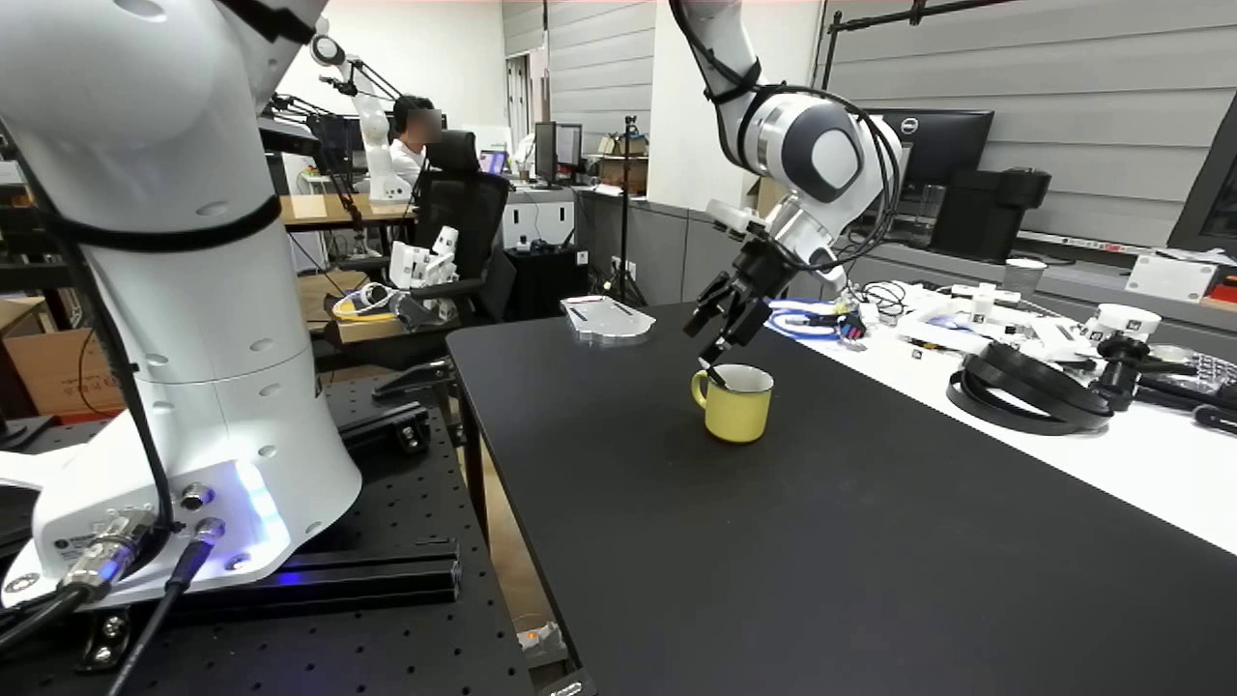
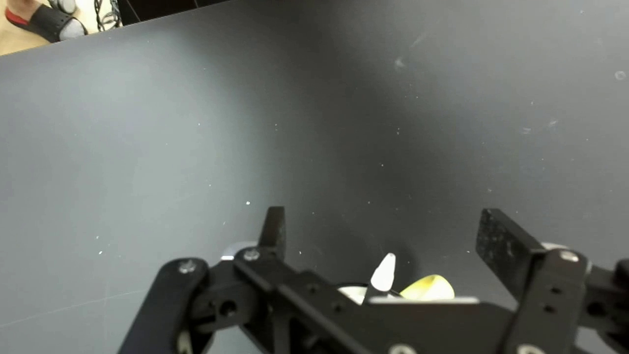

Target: Take the pen out of the yellow mug then put it back in the mug

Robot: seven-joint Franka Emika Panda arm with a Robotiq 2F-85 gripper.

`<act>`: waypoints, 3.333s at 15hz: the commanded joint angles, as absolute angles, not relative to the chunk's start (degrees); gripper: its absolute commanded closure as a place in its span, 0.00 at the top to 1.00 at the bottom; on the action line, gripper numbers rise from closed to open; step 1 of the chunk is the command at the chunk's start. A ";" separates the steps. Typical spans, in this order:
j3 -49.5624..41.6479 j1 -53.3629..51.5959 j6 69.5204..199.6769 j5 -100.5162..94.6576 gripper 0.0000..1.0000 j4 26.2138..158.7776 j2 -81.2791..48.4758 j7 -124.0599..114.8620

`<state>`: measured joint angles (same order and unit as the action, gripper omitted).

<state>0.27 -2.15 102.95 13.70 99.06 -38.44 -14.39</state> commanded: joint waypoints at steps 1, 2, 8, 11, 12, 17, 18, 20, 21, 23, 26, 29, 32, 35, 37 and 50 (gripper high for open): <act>0.12 -1.48 103.21 15.55 1.00 96.30 -40.54 -15.63; 0.10 -1.36 103.76 16.03 1.00 96.12 -40.82 -15.74; -0.03 -0.73 104.93 17.17 1.00 94.80 -42.25 -16.14; -0.18 -0.69 104.29 17.01 1.00 94.11 -42.98 -16.65; -0.20 -0.68 104.21 17.02 1.00 93.96 -43.19 -16.76; -0.19 -0.72 103.64 17.35 1.00 93.44 -44.05 -17.35; -0.19 -0.73 103.58 17.49 1.00 93.37 -44.18 -17.46; -0.26 -0.82 103.59 17.36 0.75 93.37 -44.30 -17.59; -0.27 -0.85 103.59 17.30 0.73 93.39 -44.31 -17.59; -0.26 -0.89 103.75 17.31 0.60 93.49 -44.20 -17.62; -0.26 -0.94 103.91 17.31 0.38 93.57 -44.13 -17.65; -0.24 -0.97 104.00 17.32 0.18 93.62 -44.11 -17.66; -0.12 -0.87 103.29 17.41 0.00 93.35 -44.16 -17.58; 0.17 -0.58 101.06 18.13 0.03 92.76 -43.61 -17.74; 0.22 -0.19 97.65 18.58 0.03 91.88 -42.88 -17.69; -4.18 0.57 90.31 16.78 0.03 93.88 -32.66 -20.05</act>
<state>-2.82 0.49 90.57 18.59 91.61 -35.62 -17.54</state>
